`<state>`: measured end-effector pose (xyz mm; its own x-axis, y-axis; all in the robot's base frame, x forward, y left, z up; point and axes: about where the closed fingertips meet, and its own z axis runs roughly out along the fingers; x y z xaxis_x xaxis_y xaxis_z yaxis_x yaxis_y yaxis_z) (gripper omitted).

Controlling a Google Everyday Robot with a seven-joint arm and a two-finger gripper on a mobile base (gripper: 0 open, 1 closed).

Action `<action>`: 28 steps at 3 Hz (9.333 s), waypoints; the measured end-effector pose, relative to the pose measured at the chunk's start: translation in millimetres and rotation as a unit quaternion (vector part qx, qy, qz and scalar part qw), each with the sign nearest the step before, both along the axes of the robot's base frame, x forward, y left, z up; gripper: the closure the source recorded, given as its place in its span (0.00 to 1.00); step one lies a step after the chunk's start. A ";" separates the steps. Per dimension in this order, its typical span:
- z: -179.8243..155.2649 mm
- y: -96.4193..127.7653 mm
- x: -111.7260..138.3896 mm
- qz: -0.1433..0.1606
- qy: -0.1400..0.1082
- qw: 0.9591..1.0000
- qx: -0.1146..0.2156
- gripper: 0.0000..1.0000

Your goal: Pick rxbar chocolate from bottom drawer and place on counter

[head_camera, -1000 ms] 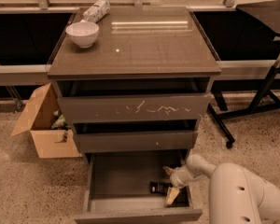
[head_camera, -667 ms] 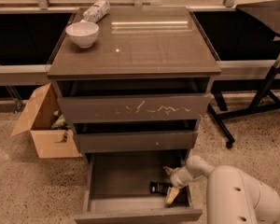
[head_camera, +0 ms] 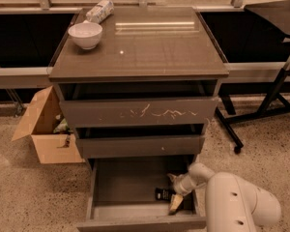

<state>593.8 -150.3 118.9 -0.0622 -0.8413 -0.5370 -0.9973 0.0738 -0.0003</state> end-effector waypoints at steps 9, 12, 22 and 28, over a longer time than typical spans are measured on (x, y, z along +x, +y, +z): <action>114.4 31.9 -42.3 0.092 -0.045 0.987 0.122 1.00; 273.2 52.0 -61.4 0.211 -0.107 0.965 0.111 1.00; 728.1 95.8 -119.5 0.395 -0.339 0.831 0.196 1.00; 831.7 41.1 10.7 0.324 -0.356 0.860 0.170 1.00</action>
Offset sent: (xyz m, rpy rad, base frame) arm 0.0090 -0.0035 -0.0222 -0.0217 -0.0026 -0.0102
